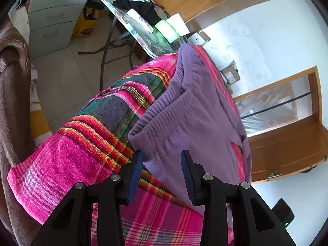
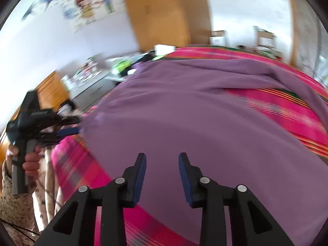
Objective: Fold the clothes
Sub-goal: 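Release the garment edge with the right tool onto the bed, then grasp the purple garment's waistband with the left tool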
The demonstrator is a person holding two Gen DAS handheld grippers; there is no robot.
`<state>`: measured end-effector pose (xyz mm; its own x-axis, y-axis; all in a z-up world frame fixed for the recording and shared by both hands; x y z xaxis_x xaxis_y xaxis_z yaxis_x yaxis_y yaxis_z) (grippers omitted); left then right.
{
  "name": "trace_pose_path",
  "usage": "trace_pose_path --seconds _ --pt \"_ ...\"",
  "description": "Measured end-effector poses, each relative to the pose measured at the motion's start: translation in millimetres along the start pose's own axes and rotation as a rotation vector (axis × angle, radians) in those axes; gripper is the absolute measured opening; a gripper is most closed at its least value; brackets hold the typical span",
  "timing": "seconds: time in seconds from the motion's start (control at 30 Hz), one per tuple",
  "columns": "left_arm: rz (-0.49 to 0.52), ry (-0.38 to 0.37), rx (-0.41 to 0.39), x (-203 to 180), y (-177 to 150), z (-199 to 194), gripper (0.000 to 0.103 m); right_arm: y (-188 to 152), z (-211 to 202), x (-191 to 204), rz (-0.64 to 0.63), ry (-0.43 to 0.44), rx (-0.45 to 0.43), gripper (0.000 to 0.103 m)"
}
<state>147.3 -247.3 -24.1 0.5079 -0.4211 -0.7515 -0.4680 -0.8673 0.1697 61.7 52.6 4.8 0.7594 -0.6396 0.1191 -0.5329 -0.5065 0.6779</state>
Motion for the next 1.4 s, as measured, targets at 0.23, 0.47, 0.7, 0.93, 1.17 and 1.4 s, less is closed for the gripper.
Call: trace_pose_path --seconds 0.23,0.47,0.7,0.93,1.17,1.4 --pt "-0.053 -0.031 0.019 12 4 -7 0.040 11 40 65 -0.148 0.100 0.054 0.042" --pt "-0.063 -0.061 0.038 12 10 -3 0.040 24 61 109 -0.272 0.110 0.081 0.042" --pt "-0.065 -0.108 0.061 7 15 0 0.040 34 78 129 -0.316 0.054 0.100 0.042" --pt "-0.077 -0.124 0.079 11 16 0 0.040 39 85 146 -0.340 -0.009 0.065 0.020" --pt "-0.077 -0.159 0.084 6 8 -1 0.055 42 76 136 -0.234 0.078 0.018 0.003" --pt "-0.093 -0.125 0.106 -1 12 19 0.055 40 69 129 -0.175 0.152 -0.005 0.003"
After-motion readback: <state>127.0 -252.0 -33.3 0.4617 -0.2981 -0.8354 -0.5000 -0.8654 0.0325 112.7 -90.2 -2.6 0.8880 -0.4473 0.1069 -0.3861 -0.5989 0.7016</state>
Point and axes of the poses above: each gripper's, at about its wrist camera, not at the fingertips, and z roughly the way its jaws point, x to its left, y to its top, the point moved 2 cm from there along z, roughly the way its jaws point, and after that the axes turned 8 degrees about -z, right-handed, at the moved point
